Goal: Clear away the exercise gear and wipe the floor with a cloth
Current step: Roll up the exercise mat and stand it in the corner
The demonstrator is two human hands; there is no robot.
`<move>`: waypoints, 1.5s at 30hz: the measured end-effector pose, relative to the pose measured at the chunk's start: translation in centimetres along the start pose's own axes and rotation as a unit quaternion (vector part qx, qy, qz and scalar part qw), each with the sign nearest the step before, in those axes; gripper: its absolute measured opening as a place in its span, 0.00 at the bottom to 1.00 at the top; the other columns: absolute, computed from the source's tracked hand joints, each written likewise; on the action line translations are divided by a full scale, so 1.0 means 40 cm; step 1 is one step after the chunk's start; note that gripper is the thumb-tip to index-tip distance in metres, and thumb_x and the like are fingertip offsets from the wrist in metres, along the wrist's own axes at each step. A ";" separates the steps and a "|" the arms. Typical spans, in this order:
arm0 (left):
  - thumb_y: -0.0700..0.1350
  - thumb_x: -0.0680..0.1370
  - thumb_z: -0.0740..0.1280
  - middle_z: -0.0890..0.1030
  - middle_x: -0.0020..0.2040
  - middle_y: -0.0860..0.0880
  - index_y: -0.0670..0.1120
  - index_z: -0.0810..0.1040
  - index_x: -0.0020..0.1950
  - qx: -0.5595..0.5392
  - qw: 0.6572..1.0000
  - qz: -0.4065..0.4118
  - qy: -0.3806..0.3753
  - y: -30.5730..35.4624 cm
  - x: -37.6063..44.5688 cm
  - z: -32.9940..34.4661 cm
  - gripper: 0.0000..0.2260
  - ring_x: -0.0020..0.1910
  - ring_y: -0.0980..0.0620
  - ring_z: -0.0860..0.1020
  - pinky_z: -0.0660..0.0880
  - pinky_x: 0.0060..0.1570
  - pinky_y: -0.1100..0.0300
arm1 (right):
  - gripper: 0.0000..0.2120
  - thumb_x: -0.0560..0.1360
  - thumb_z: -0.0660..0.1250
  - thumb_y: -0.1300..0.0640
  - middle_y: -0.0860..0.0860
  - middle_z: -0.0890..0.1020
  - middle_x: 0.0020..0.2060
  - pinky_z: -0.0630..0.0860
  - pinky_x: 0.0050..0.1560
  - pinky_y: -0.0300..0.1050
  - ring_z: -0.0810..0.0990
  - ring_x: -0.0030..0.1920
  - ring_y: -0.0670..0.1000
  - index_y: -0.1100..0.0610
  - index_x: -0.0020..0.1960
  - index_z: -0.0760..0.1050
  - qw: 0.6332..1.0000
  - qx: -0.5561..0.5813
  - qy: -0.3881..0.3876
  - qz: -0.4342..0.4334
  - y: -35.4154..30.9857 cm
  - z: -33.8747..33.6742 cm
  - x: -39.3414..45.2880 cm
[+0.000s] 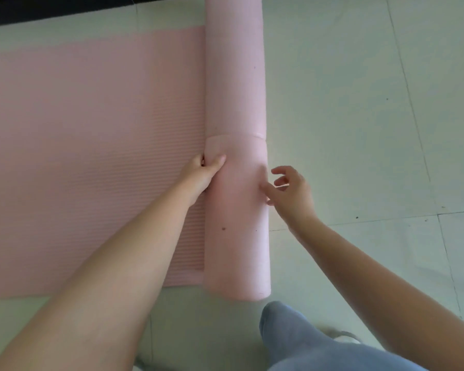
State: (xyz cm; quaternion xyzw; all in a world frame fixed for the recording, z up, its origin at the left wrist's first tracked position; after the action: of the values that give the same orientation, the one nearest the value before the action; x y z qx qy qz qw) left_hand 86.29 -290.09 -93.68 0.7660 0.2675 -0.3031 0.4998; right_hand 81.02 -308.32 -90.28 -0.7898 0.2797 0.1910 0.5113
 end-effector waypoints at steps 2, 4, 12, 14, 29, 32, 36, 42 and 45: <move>0.51 0.77 0.65 0.73 0.67 0.43 0.43 0.65 0.71 0.092 0.992 0.004 0.084 -0.004 -0.004 -0.042 0.25 0.64 0.45 0.73 0.70 0.64 0.52 | 0.29 0.72 0.69 0.52 0.55 0.71 0.55 0.74 0.53 0.45 0.75 0.51 0.55 0.59 0.70 0.64 0.997 -0.032 -0.054 0.047 0.001 0.024 0.022; 0.47 0.78 0.65 0.72 0.67 0.41 0.43 0.63 0.73 0.212 0.964 0.056 0.149 0.038 -0.034 -0.072 0.25 0.66 0.43 0.72 0.68 0.65 0.53 | 0.35 0.72 0.68 0.47 0.56 0.69 0.65 0.70 0.56 0.44 0.73 0.62 0.56 0.59 0.72 0.60 0.990 -0.086 -0.097 0.063 -0.011 0.049 0.022; 0.49 0.78 0.60 0.80 0.53 0.42 0.42 0.77 0.55 0.292 0.950 0.079 0.075 0.108 -0.092 -0.066 0.13 0.54 0.44 0.76 0.71 0.50 0.57 | 0.29 0.74 0.63 0.45 0.57 0.71 0.65 0.72 0.54 0.45 0.75 0.60 0.56 0.60 0.70 0.65 0.981 -0.132 -0.142 0.026 -0.060 0.104 -0.025; 0.58 0.75 0.63 0.79 0.48 0.46 0.44 0.76 0.51 0.264 0.960 0.077 0.053 0.111 -0.083 -0.076 0.18 0.51 0.46 0.77 0.69 0.45 0.59 | 0.25 0.75 0.63 0.46 0.56 0.75 0.60 0.71 0.50 0.44 0.76 0.58 0.56 0.61 0.66 0.69 0.979 -0.145 -0.139 0.018 -0.078 0.114 -0.036; 0.36 0.78 0.60 0.54 0.76 0.41 0.50 0.51 0.77 0.355 0.882 0.305 0.057 0.023 -0.009 -0.354 0.32 0.74 0.42 0.58 0.61 0.70 0.51 | 0.15 0.74 0.55 0.69 0.52 0.77 0.50 0.72 0.46 0.42 0.74 0.50 0.54 0.57 0.54 0.75 0.991 -0.128 0.044 -0.002 -0.231 0.327 -0.126; 0.31 0.77 0.55 0.46 0.79 0.49 0.54 0.55 0.76 0.463 0.803 0.374 -0.025 0.016 0.008 -0.393 0.32 0.77 0.44 0.48 0.58 0.72 0.50 | 0.18 0.74 0.52 0.72 0.46 0.76 0.39 0.72 0.42 0.41 0.71 0.46 0.51 0.55 0.51 0.74 0.997 -0.026 0.064 0.030 -0.257 0.372 -0.150; 0.33 0.79 0.53 0.50 0.78 0.49 0.46 0.62 0.74 0.494 0.778 0.385 -0.051 0.024 0.011 -0.470 0.24 0.77 0.46 0.50 0.60 0.71 0.49 | 0.18 0.75 0.57 0.72 0.52 0.71 0.48 0.75 0.61 0.55 0.72 0.49 0.54 0.60 0.62 0.70 0.983 0.051 0.148 0.094 -0.259 0.414 -0.187; 0.35 0.77 0.55 0.64 0.74 0.45 0.52 0.50 0.77 0.498 0.773 0.360 -0.156 -0.006 -0.033 -0.524 0.31 0.68 0.42 0.70 0.69 0.63 0.52 | 0.07 0.76 0.55 0.69 0.53 0.65 0.33 0.70 0.43 0.45 0.70 0.40 0.55 0.65 0.51 0.70 0.957 -0.059 0.096 0.267 -0.245 0.545 -0.269; 0.35 0.78 0.54 0.62 0.73 0.41 0.57 0.49 0.77 0.525 0.766 0.335 -0.160 -0.010 -0.029 -0.571 0.32 0.69 0.41 0.69 0.68 0.65 0.50 | 0.10 0.76 0.55 0.68 0.55 0.67 0.32 0.66 0.34 0.42 0.66 0.29 0.52 0.62 0.36 0.63 0.954 -0.152 0.057 0.251 -0.306 0.583 -0.274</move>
State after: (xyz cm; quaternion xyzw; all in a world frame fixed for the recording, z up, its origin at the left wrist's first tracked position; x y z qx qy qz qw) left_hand 89.75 -268.87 -85.84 0.8904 -0.2905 -0.3274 0.1251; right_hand 80.02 -280.35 -84.69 -0.7719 0.4655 0.3085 0.3038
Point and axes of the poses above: each hand's wrist, its own x-axis towards the middle knuckle, its own z-axis out of the palm, y = z × x, the point moved 8 cm from there along x, towards the middle knuckle
